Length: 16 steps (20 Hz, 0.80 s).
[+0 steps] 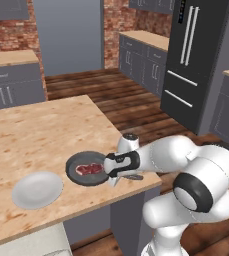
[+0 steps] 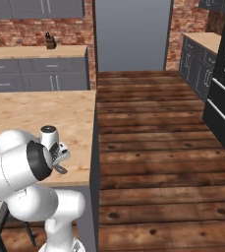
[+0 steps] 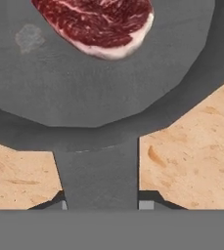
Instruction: Pick up the pan with the steak in it and place it on the dining table. Then place the steak on the plate.
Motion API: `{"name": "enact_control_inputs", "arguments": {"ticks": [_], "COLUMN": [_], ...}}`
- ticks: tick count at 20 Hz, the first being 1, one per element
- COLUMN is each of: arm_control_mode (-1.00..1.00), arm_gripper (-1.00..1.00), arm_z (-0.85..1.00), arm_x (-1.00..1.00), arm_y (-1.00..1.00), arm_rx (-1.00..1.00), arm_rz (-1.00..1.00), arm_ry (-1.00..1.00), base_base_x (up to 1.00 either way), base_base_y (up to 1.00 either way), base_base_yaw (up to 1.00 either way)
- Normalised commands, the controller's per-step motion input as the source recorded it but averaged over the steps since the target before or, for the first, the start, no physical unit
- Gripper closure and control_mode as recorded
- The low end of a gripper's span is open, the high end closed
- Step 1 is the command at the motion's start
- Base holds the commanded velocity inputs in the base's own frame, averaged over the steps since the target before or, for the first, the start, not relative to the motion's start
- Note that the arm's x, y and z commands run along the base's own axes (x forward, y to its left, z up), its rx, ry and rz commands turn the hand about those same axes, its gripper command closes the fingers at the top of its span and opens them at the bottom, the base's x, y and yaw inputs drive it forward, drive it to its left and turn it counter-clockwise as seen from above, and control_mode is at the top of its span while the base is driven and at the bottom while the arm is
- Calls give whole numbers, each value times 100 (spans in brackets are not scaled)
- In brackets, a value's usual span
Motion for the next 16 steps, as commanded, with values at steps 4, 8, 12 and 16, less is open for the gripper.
{"name": "enact_control_inputs", "arguments": {"ticks": [4, 8, 12, 16], "arm_control_mode": [-100, -100, -100, -100], "arm_gripper": [-100, -100, -100, -100], "arm_z": [19, 34, 35, 35], "arm_x": [0, -1, -25, -46], "arm_y": [0, 0, -2, -6], "arm_rx": [0, 0, -1, -2], "arm_rz": [-1, -3, -1, 0], "arm_ry": [-1, 0, 0, 0], "base_base_x": [0, 0, 0, 0], "base_base_y": [0, 0, 0, 0], "base_base_yaw": [0, 0, 0, 0]}}
